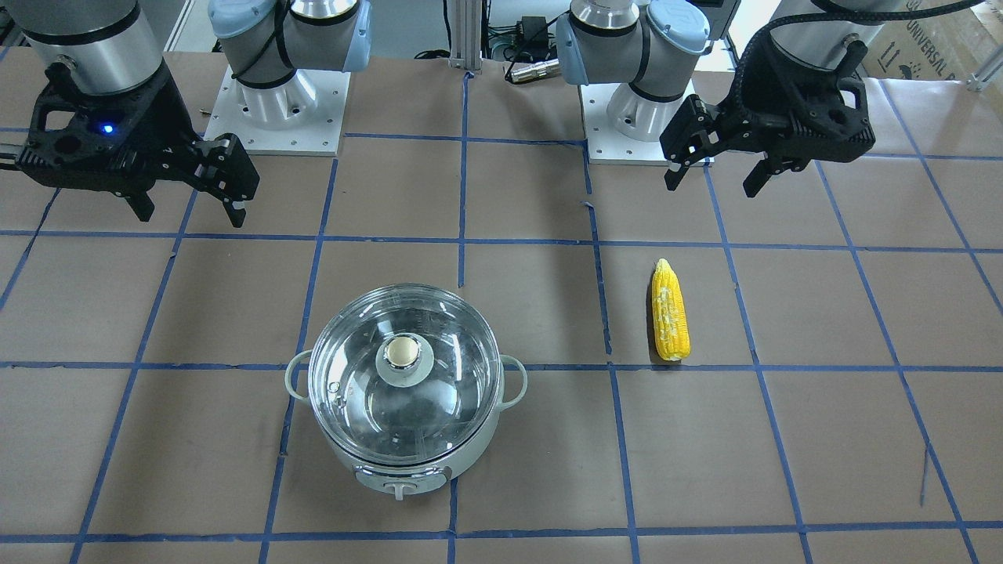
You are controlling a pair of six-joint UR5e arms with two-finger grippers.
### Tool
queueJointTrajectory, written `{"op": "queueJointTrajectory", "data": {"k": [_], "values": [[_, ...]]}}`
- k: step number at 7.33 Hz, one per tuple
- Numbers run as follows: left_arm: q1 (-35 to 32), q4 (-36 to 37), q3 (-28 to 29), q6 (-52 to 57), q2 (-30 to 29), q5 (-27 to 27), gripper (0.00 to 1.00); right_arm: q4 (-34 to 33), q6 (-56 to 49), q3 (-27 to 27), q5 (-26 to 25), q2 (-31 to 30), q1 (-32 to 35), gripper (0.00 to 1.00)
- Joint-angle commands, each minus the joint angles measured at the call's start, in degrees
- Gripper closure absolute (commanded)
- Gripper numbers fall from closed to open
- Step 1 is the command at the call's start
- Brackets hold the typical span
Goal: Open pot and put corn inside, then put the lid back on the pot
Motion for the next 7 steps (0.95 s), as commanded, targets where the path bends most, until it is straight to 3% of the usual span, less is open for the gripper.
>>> {"op": "queueJointTrajectory", "data": {"k": [1, 5, 7], "values": [[0.0, 0.3, -0.5, 0.8, 0.3, 0.3, 0.00, -0.1, 0.0, 0.3, 0.0, -0.1, 0.0, 0.00], [0.8, 1.1, -2.2, 1.0, -1.3, 0.6, 0.00, -2.8, 0.0, 0.1, 0.9, 2.8, 0.9, 0.01], [0.8, 9.4, -7.8, 1.4, -2.3, 0.7, 0.02, -7.2, 0.1, -0.2, 0.8, 7.3, 5.2, 0.01]]}}
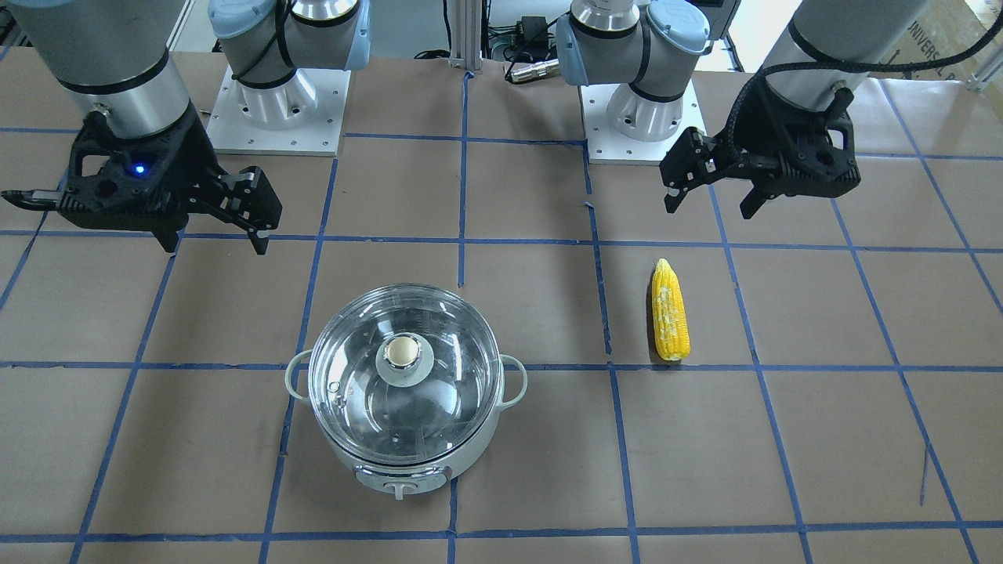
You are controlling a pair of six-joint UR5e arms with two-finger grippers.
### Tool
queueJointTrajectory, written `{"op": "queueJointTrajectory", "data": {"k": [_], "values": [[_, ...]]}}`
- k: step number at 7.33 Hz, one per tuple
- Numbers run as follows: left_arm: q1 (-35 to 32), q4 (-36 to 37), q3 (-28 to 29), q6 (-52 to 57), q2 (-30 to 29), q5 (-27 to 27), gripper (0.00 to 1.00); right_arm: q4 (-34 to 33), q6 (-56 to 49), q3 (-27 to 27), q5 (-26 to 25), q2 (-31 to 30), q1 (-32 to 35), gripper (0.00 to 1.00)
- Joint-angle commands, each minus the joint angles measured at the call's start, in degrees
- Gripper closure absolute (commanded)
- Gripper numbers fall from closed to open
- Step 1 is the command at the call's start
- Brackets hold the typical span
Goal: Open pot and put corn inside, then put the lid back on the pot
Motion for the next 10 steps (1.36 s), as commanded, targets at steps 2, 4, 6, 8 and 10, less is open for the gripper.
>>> {"op": "queueJointTrajectory", "data": {"k": [2, 4, 6, 8, 10], "values": [[-0.1, 19.5, -15.1, 0.3, 0.2, -0.1, 0.01, -3.9, 0.6, -1.2, -0.7, 7.3, 5.6, 0.00], [0.5, 35.1, -26.3, 6.9, -0.2, 0.0, 0.00, -4.0, 1.0, -5.8, -0.4, 13.0, 8.7, 0.01], [5.3, 37.0, -28.9, 16.5, -0.4, 0.0, 0.00, -4.2, 1.8, -12.6, -0.3, 18.8, 11.3, 0.01], [8.4, 37.9, -31.3, 21.8, -1.4, -0.1, 0.00, -5.6, 3.6, -13.6, 0.1, 21.3, 12.8, 0.01], [8.4, 46.8, -32.6, 21.7, -6.7, -0.1, 0.00, -7.1, 3.8, -13.5, 0.1, 22.5, 14.3, 0.02]]}}
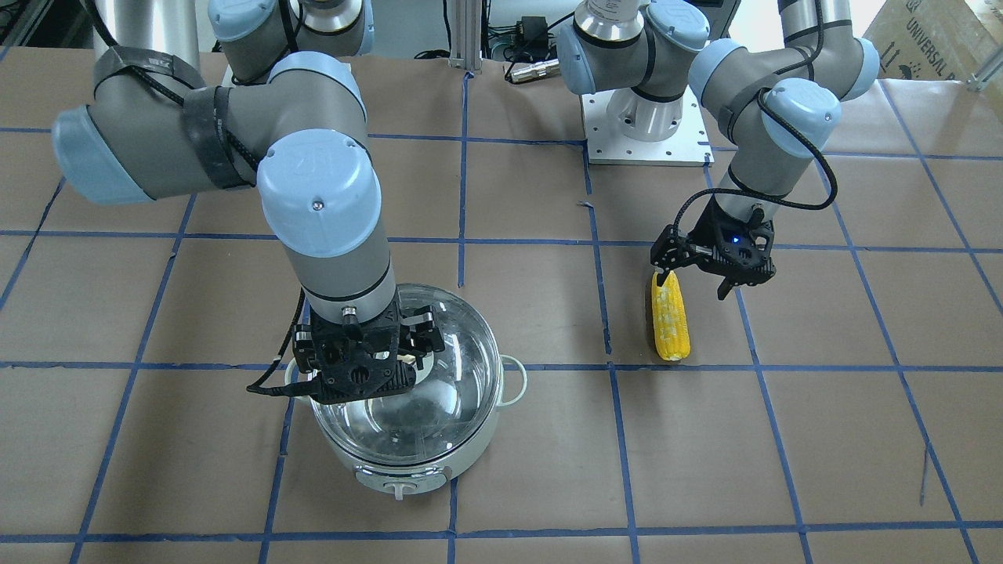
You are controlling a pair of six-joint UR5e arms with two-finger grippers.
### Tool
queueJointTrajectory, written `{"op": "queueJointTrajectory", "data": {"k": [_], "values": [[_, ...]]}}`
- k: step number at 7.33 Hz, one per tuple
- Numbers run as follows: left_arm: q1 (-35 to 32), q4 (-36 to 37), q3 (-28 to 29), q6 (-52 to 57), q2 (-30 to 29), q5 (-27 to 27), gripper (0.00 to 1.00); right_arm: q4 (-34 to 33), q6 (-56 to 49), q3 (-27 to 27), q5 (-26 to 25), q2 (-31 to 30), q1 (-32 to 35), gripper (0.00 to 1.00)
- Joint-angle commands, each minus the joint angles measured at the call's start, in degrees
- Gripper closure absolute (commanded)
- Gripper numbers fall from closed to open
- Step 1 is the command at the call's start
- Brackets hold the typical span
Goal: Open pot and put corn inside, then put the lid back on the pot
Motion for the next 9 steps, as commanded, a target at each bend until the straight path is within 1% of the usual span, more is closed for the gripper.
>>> {"op": "queueJointTrajectory", "data": {"k": [1, 3, 6, 7, 8, 9], "values": [[0.3, 6.1, -0.6, 0.3, -4.7, 0.1, 0.00, -1.1, 1.4, 0.2, 0.0, 0.9, 1.2, 0.02], [0.2, 6.2, -0.8, -0.3, -5.4, -0.1, 0.00, -1.5, 2.8, 0.6, -0.4, 1.0, 1.2, 0.03], [0.2, 6.7, -0.7, -0.5, -8.3, -0.3, 0.00, -1.5, 9.5, 0.7, -0.9, 0.9, 1.0, 0.03], [0.2, 8.0, -1.2, -0.6, -8.5, -0.4, 0.00, -1.6, 9.8, 0.7, -1.0, 0.9, 1.0, 0.03], [0.2, 8.1, -1.6, -1.3, -8.5, -0.4, 0.00, -1.5, 9.9, 1.2, -1.0, 0.7, 1.2, 0.03], [0.2, 8.1, -1.7, -1.4, -8.6, -0.4, 0.00, -1.8, 10.9, 2.8, -0.9, 0.1, 1.5, 0.03]]}}
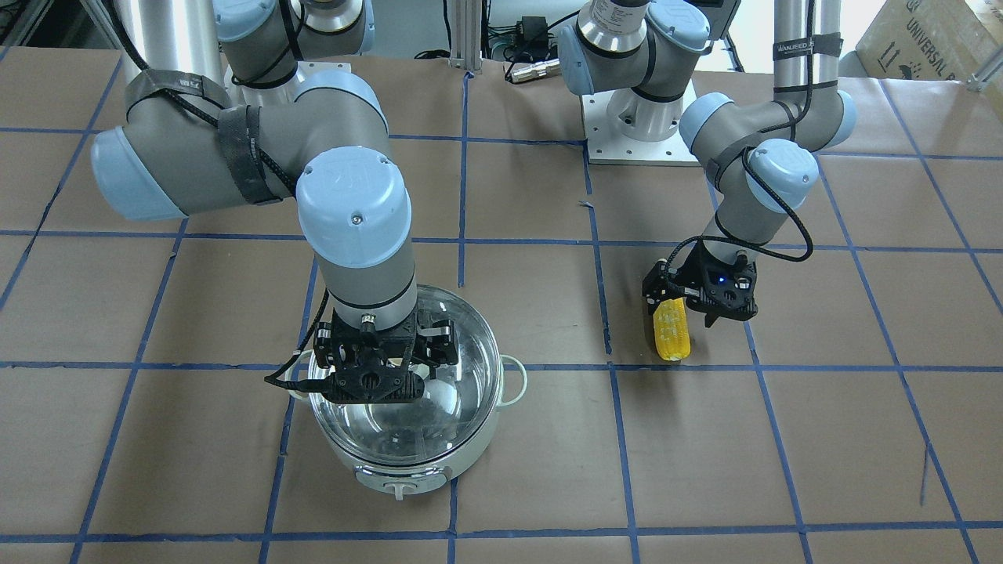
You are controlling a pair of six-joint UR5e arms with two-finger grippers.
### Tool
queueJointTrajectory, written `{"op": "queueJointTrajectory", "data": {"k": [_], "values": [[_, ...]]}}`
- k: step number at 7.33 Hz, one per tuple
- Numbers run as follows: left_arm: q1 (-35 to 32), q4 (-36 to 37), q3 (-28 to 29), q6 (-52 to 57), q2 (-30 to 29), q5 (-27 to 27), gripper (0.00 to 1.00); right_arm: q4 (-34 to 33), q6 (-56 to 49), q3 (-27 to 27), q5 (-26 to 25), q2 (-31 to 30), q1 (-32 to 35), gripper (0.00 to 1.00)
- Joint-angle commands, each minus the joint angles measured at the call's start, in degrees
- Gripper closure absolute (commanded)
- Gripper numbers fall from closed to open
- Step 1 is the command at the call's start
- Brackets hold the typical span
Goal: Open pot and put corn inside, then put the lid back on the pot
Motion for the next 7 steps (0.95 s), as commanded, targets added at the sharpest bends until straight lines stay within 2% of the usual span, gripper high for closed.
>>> {"op": "queueJointTrajectory", "data": {"k": [1, 2, 3, 4, 5, 6, 7], "values": [[0.0, 0.2, -0.4, -0.5, -0.1, -0.1, 0.01, -1.2, 0.7, 2.4, 0.0, -1.0, 0.3, 0.03], [0.0, 1.2, -0.8, -0.7, -0.1, -0.2, 0.10, -1.2, 0.3, 2.4, -0.1, -1.1, 0.3, 0.03], [-0.1, 1.9, -0.9, -2.2, -0.1, -0.4, 0.30, -1.2, 0.2, 2.4, -0.1, -1.1, 0.3, 0.09], [-0.3, 1.9, -0.9, -3.3, 0.0, -1.8, 0.49, -1.1, 0.4, 2.4, 0.0, -1.1, 0.3, 0.21], [-0.4, 1.9, -0.9, -3.4, 0.2, -2.5, 0.72, -0.8, 0.4, 2.4, 0.0, -1.1, 0.3, 0.29], [-0.4, 1.9, -0.9, -3.4, 0.5, -2.5, 0.84, -0.5, 0.5, 2.4, 0.0, -1.2, 0.3, 0.31], [-0.4, 1.9, -0.8, -3.4, 0.8, -2.5, 0.90, -0.3, 0.6, 2.4, 0.0, -1.7, 0.3, 0.31]]}}
